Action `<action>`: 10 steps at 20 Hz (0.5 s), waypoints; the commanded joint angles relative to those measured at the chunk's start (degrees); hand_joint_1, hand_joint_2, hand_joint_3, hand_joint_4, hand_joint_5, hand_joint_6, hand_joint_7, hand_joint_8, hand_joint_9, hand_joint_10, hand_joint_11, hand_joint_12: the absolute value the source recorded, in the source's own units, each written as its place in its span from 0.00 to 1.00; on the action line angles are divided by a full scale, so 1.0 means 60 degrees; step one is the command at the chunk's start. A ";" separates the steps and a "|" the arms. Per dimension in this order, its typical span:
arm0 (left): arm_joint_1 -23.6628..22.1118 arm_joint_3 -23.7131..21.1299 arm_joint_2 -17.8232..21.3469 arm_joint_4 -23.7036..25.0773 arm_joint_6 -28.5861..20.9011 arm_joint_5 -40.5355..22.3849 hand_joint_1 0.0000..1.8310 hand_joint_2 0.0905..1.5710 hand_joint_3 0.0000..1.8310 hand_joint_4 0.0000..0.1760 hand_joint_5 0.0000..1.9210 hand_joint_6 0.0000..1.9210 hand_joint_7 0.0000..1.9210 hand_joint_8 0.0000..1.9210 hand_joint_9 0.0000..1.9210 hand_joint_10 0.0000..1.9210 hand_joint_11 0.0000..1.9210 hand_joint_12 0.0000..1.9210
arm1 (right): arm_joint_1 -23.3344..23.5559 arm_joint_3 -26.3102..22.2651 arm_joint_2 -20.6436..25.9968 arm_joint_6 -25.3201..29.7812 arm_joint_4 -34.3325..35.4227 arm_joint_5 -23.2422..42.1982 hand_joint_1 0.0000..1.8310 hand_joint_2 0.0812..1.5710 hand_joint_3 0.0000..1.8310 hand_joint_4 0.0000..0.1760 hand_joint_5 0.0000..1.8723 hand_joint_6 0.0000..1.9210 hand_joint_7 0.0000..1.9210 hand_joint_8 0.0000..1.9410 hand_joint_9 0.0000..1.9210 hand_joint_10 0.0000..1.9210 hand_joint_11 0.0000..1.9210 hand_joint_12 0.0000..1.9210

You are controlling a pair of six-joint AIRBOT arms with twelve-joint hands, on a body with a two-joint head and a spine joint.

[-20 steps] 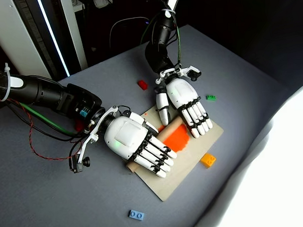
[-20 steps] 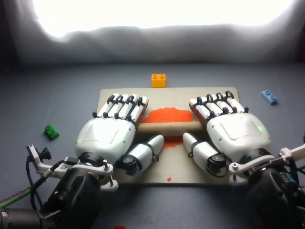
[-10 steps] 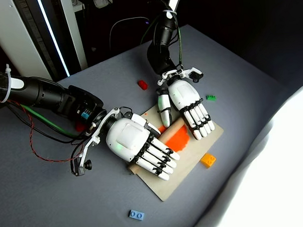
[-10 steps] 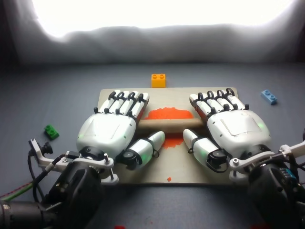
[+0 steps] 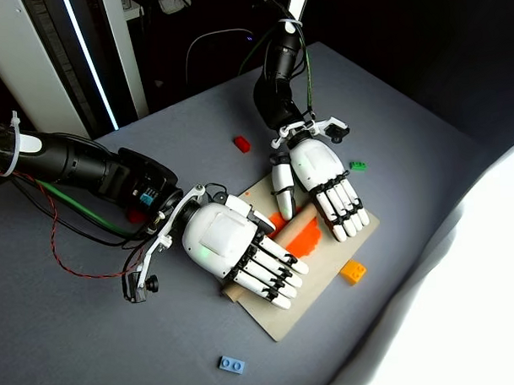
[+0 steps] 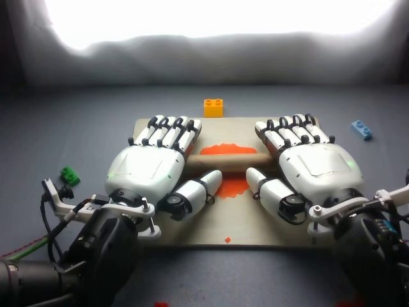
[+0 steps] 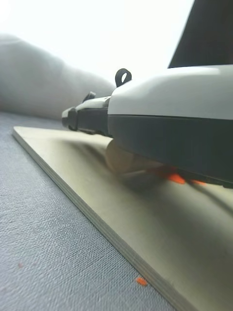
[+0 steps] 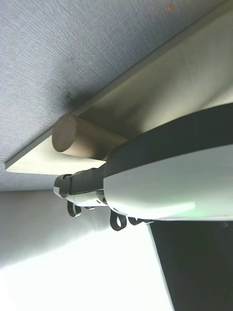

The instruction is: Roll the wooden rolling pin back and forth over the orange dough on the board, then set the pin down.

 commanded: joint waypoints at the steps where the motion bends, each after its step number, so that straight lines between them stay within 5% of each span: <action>1: -0.0041 0.0106 0.0010 0.0215 0.0186 -0.0627 0.00 0.93 0.00 0.00 0.00 0.00 0.00 0.00 0.00 0.00 0.00 0.00 | 0.0188 0.0061 0.0029 0.0055 -0.0610 0.0822 0.00 0.99 0.00 0.00 0.07 0.00 0.05 0.00 0.03 0.00 0.00 0.02; 7: -0.0107 0.0269 -0.0004 0.0212 0.0186 -0.0483 0.00 0.94 0.01 0.00 0.00 0.00 0.00 0.00 0.00 0.00 0.00 0.00 | 0.0225 0.0172 0.0031 0.0243 -0.0607 0.0623 0.00 0.99 0.00 0.00 0.06 0.00 0.06 0.00 0.04 0.00 0.00 0.08; 10: -0.0155 0.0366 -0.0016 0.0211 0.0186 -0.0363 0.00 0.93 0.00 0.00 0.00 0.00 0.00 0.00 0.00 0.00 0.00 0.00 | 0.0262 0.0272 0.0031 0.0371 -0.0606 0.0529 0.00 0.99 0.00 0.00 0.06 0.00 0.06 0.00 0.05 0.01 0.00 0.03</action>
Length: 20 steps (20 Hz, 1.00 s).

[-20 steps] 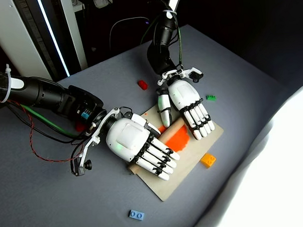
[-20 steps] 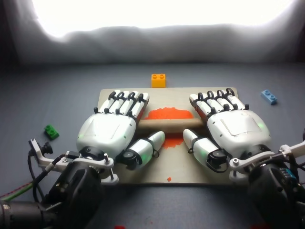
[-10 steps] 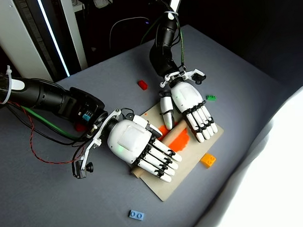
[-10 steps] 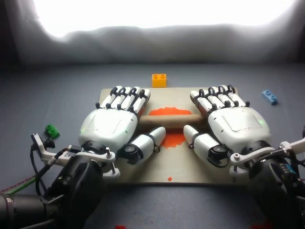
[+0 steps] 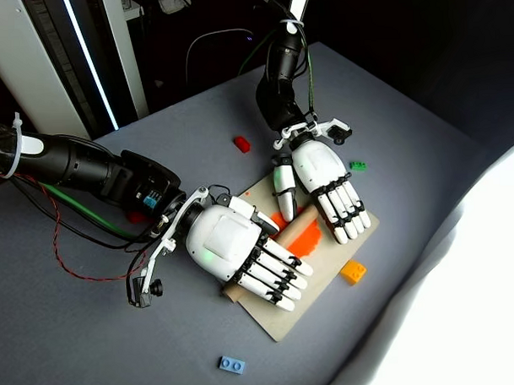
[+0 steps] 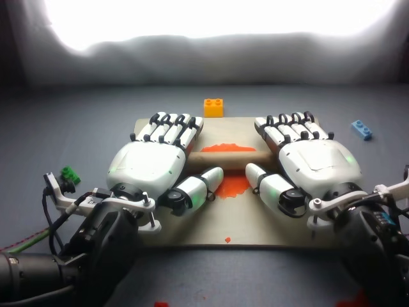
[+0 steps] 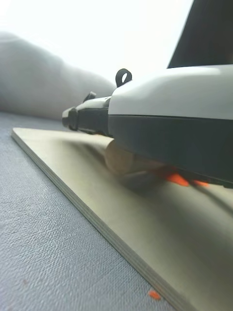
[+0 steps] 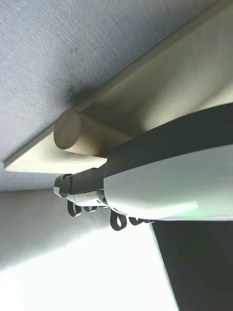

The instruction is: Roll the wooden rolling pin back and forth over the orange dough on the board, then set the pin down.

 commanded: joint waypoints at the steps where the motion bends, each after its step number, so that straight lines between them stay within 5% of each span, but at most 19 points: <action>1: -0.0044 0.0158 0.0002 0.0123 0.0228 -0.0651 0.00 0.93 0.00 0.00 0.00 0.00 0.00 0.00 0.00 0.00 0.00 0.00 | 0.0138 0.0064 0.0031 0.0088 -0.0598 0.0827 0.00 0.99 0.00 0.00 0.07 0.00 0.06 0.01 0.05 0.01 0.00 0.03; 20: -0.0371 0.0702 -0.0077 -0.0066 0.0100 0.0170 0.00 0.94 0.00 0.00 0.00 0.00 0.00 0.00 0.00 0.00 0.00 0.00 | 0.0114 0.0840 -0.0309 0.0145 -0.0599 0.0838 0.00 1.00 0.01 0.00 0.07 0.00 0.06 0.00 0.05 0.00 0.00 0.04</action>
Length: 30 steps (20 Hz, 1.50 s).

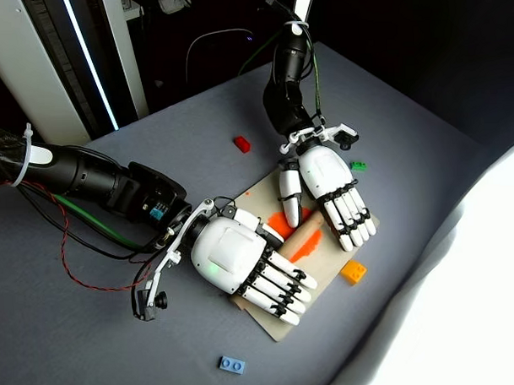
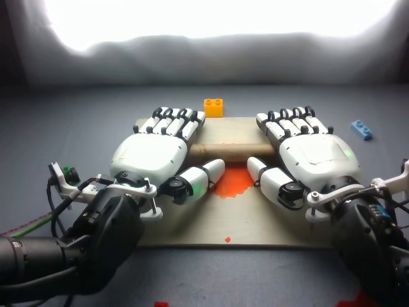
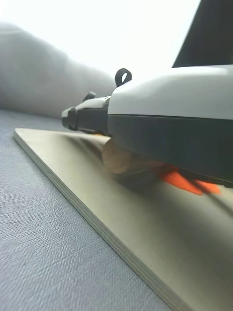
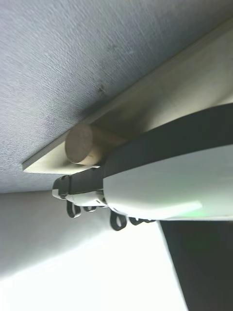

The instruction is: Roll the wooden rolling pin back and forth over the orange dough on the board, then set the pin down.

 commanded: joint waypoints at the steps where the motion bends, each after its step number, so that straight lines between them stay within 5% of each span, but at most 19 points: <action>1: -0.0056 0.0169 0.0021 0.0033 0.0298 -0.0625 0.00 0.94 0.00 0.00 0.00 0.00 0.00 0.00 0.00 0.00 0.00 0.00 | 0.0125 0.0093 0.0029 0.0037 -0.0497 0.0983 0.00 0.99 0.01 0.00 0.07 0.00 0.06 0.00 0.05 0.00 0.00 0.04; 9: -0.0183 0.0411 0.0015 0.0030 0.0175 -0.0369 0.00 0.93 0.00 0.00 0.00 0.00 0.00 0.00 0.00 0.00 0.00 0.00 | 0.0186 0.0295 0.0001 0.0145 -0.0497 0.0980 0.00 0.99 0.00 0.00 0.06 0.00 0.06 0.00 0.05 0.00 0.00 0.08; 30: -0.0423 0.0890 -0.0127 0.0016 -0.0005 -0.0036 0.00 0.94 0.00 0.00 0.00 0.00 0.00 0.00 0.00 0.00 0.00 0.00 | 0.0292 0.0550 -0.0052 0.0397 -0.0496 0.0792 0.00 1.00 0.00 0.00 0.06 0.00 0.06 0.00 0.03 0.00 0.01 0.00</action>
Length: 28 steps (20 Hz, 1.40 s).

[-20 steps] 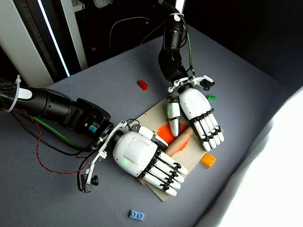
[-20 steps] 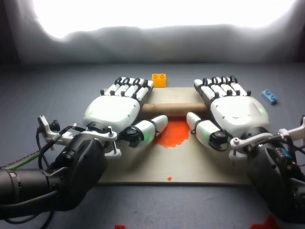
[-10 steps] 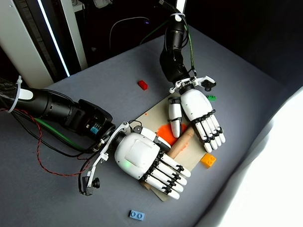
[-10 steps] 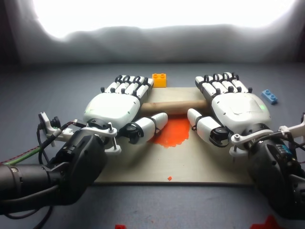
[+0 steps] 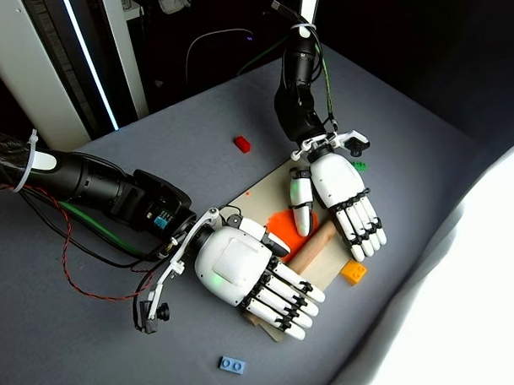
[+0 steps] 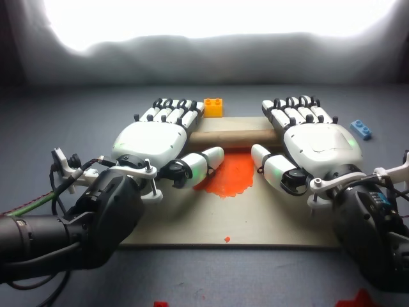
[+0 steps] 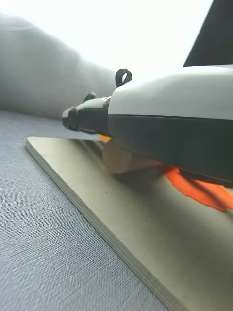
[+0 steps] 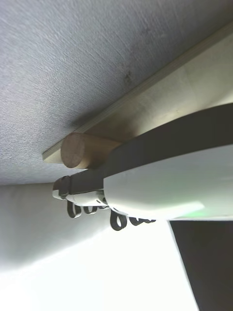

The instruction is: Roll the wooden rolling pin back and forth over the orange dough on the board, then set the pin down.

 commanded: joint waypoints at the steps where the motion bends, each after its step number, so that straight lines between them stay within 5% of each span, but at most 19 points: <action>1: -0.0062 0.0161 0.0035 0.0056 0.0255 -0.0859 0.00 0.94 0.00 0.00 0.00 0.00 0.00 0.00 0.00 0.00 0.00 0.00 | 0.0129 0.0051 0.0028 0.0057 -0.0528 0.0938 0.00 0.99 0.00 0.00 0.07 0.01 0.06 0.01 0.04 0.01 0.01 0.01; 15: -0.0096 0.0184 0.0035 0.0057 0.0213 -0.0824 0.00 0.94 0.00 0.00 0.00 0.00 0.00 0.00 0.00 0.00 0.00 0.00 | 0.0078 0.0050 0.0033 0.0061 -0.0530 0.0994 0.00 0.99 0.00 0.00 0.06 0.00 0.05 0.00 0.04 0.00 0.00 0.01; 20: -0.0109 0.0173 0.0039 0.0057 0.0191 -0.0808 0.00 0.94 0.00 0.00 0.04 0.01 0.04 0.01 0.00 0.00 0.00 0.00 | 0.0056 0.0047 0.0032 0.0062 -0.0530 0.1007 0.00 0.98 0.00 0.00 0.13 0.01 0.12 0.01 0.09 0.00 0.00 0.14; 28: -0.0163 0.0043 0.0125 0.0071 0.0156 -0.0808 0.00 0.94 0.00 0.00 0.04 0.01 0.03 0.00 0.00 0.00 0.00 0.00 | 0.0019 0.0033 0.0027 0.0074 -0.0529 0.1097 0.00 0.99 0.00 0.00 0.14 0.00 0.13 0.00 0.11 0.00 0.00 0.21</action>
